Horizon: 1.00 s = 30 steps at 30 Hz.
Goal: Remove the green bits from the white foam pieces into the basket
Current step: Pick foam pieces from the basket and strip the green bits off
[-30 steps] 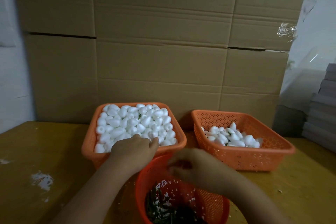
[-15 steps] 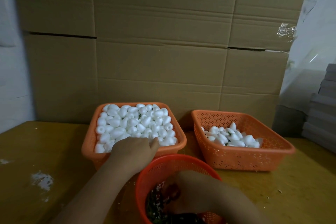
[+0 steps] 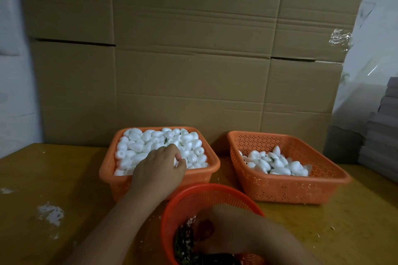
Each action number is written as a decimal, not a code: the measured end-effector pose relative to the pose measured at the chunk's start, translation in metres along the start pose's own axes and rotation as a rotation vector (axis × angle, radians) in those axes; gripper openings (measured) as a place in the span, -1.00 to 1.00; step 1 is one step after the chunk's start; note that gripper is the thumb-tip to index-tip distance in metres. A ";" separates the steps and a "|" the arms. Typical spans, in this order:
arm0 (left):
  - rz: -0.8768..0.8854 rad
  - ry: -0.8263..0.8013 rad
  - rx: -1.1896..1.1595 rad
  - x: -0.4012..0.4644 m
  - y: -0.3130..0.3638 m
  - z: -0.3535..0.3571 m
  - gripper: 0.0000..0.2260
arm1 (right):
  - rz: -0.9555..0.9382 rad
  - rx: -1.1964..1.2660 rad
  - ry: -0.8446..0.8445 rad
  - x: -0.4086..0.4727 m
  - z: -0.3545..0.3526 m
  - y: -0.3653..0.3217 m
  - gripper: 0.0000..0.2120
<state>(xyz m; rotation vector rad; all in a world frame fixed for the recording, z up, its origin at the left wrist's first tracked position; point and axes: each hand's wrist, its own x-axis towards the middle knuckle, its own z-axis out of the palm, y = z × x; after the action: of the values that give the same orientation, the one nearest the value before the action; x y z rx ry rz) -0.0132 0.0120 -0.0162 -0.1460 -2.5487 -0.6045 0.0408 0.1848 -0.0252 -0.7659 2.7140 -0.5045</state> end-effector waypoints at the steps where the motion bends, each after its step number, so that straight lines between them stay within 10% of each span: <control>1: 0.020 0.047 -0.033 -0.001 0.002 -0.001 -0.89 | -0.012 0.009 0.017 0.001 0.001 0.001 -0.75; 15: 0.349 0.069 -0.410 -0.035 0.051 0.017 -0.85 | 0.042 -0.013 0.557 0.007 0.002 0.022 -0.86; 30: 0.320 -0.051 -0.426 -0.032 0.042 0.029 -0.80 | -0.123 -0.073 0.358 0.005 0.009 0.017 -0.76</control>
<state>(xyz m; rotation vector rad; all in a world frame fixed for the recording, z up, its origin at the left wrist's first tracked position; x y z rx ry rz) 0.0104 0.0624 -0.0382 -0.7087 -2.3358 -1.0098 0.0328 0.1933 -0.0406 -0.9466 3.0400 -0.6263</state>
